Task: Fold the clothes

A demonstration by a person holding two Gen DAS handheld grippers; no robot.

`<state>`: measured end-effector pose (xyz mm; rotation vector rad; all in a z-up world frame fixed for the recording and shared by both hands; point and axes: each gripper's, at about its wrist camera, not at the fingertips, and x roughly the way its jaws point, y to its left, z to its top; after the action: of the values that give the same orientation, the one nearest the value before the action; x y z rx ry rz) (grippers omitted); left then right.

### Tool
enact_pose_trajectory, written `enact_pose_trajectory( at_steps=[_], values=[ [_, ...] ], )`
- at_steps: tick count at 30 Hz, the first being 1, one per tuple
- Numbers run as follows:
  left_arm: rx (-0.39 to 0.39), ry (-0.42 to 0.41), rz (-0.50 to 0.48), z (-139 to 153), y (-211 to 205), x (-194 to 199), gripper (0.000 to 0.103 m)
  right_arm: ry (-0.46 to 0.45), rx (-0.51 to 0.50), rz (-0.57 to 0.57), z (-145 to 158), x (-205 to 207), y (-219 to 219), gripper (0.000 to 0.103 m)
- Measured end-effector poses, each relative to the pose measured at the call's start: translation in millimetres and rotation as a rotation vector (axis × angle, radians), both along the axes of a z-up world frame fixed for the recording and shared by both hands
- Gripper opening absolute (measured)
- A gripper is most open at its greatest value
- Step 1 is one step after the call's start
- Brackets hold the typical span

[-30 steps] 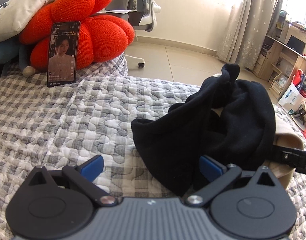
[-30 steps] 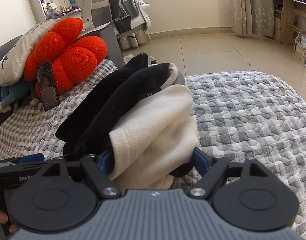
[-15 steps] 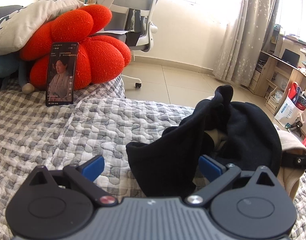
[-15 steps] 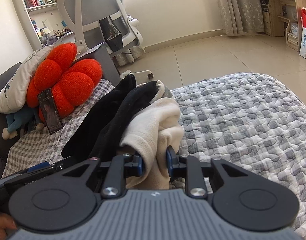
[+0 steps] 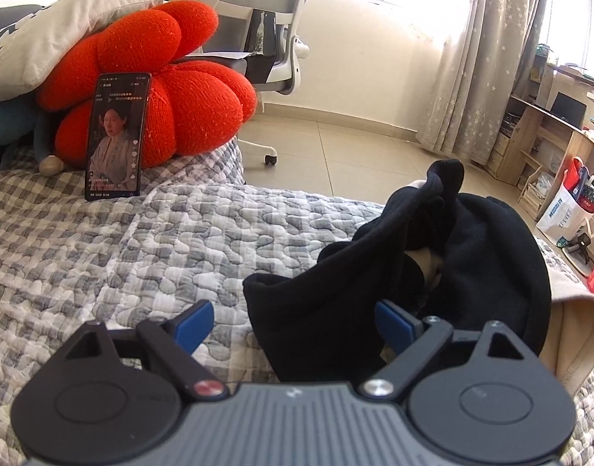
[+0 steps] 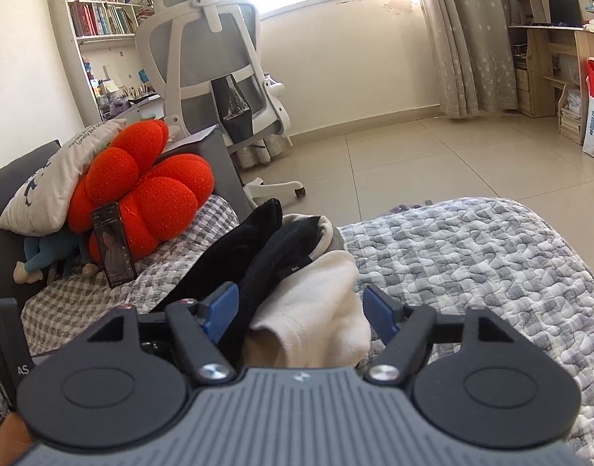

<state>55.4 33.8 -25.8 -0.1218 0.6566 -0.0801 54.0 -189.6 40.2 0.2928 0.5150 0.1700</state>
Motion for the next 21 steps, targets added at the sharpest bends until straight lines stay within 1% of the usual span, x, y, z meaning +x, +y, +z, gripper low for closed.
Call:
enact_pose_trajectory(
  at_steps=[2, 5, 7, 8, 9, 13, 14, 16, 17, 19, 21],
  values=[
    [-0.006, 0.006, -0.007, -1.2, -0.7, 0.8, 0.085, 0.001, 0.021, 0.029, -0.4, 4.9, 5.5, 0.075],
    [-0.001, 0.014, -0.015, -3.0, -2.4, 1.3, 0.077, 0.019, 0.042, 0.066, -3.4, 13.8, 16.4, 0.075],
    [-0.007, 0.022, -0.017, -4.2, -2.2, 2.0, 0.067, 0.034, 0.046, 0.085, -6.2, 19.2, 24.5, 0.075],
    [-0.012, 0.027, -0.018, -4.7, -1.8, 2.4, 0.065, 0.039, 0.04, 0.091, -8.0, 21.4, 28.3, 0.075],
    [-0.017, 0.032, -0.019, -5.3, -1.3, 2.9, 0.061, 0.046, 0.034, 0.096, -10.1, 23.8, 32.0, 0.075],
    [-0.067, 0.053, -0.02, -6.3, 2.6, 4.4, 0.044, 0.082, 0.0, 0.1, -22.6, 32.0, 42.5, 0.075],
    [-0.072, 0.055, -0.021, -6.4, 3.1, 4.4, 0.041, 0.09, -0.011, 0.096, -25.5, 33.9, 44.0, 0.075],
    [-0.073, 0.054, -0.021, -6.0, 3.6, 3.9, 0.029, 0.102, -0.035, 0.086, -30.8, 36.8, 46.2, 0.074],
    [-0.075, 0.054, -0.02, -5.4, 3.6, 3.7, 0.027, 0.105, -0.047, 0.08, -32.6, 37.3, 46.6, 0.072],
    [-0.078, 0.054, -0.013, -4.1, 4.2, 2.6, 0.016, 0.106, -0.068, 0.069, -34.7, 38.1, 46.4, 0.066],
    [-0.08, 0.051, 0.002, -3.1, 6.2, 2.2, 0.013, 0.107, -0.079, 0.056, -36.0, 38.5, 44.5, 0.051]
  ],
)
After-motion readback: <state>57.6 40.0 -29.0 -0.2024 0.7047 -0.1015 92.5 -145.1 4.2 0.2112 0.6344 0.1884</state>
